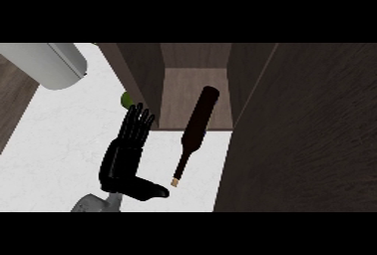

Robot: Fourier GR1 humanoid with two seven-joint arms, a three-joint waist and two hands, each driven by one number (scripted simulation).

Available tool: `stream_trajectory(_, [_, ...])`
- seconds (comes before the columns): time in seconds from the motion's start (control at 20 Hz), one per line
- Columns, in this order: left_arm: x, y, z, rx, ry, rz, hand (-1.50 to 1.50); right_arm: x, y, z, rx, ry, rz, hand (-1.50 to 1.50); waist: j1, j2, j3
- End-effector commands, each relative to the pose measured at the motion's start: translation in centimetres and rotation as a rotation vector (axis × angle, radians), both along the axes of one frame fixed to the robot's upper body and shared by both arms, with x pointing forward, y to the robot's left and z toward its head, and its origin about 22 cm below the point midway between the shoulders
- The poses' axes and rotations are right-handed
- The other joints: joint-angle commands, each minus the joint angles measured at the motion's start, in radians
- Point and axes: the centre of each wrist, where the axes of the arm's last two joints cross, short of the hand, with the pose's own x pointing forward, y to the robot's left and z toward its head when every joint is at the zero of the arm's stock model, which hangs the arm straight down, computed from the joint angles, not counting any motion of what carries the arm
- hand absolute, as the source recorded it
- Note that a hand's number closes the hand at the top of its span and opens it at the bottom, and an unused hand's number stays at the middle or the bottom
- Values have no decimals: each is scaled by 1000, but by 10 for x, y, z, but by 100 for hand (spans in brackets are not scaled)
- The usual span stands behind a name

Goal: Pick up the wine, place it into the cabinet and close the cabinet

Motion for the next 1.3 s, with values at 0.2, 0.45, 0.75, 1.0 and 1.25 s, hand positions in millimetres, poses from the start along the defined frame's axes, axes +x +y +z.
stream_trajectory(0.2, [-11, 47, 1, 30, -60, 51, -150, -29, 8, 27, 41, 132, 322, -150, 2, 3, 0])
stream_trajectory(0.45, [-23, 84, 14, 61, -78, 92, -150, -36, 7, 43, 26, 110, 439, 150, 3, 2, 0])
stream_trajectory(0.75, [-27, 143, 30, 54, -90, 128, -150, -37, 13, 40, 40, 96, 463, 150, 2, 3, -1])
stream_trajectory(1.0, [-29, 148, 32, 78, -90, 114, -150, -27, 16, 43, 36, 59, 471, 150, 13, 9, -2])
stream_trajectory(1.25, [-24, 180, 38, 93, -92, 112, -150, -28, 25, 36, 29, 76, 525, 150, 13, 8, -4])
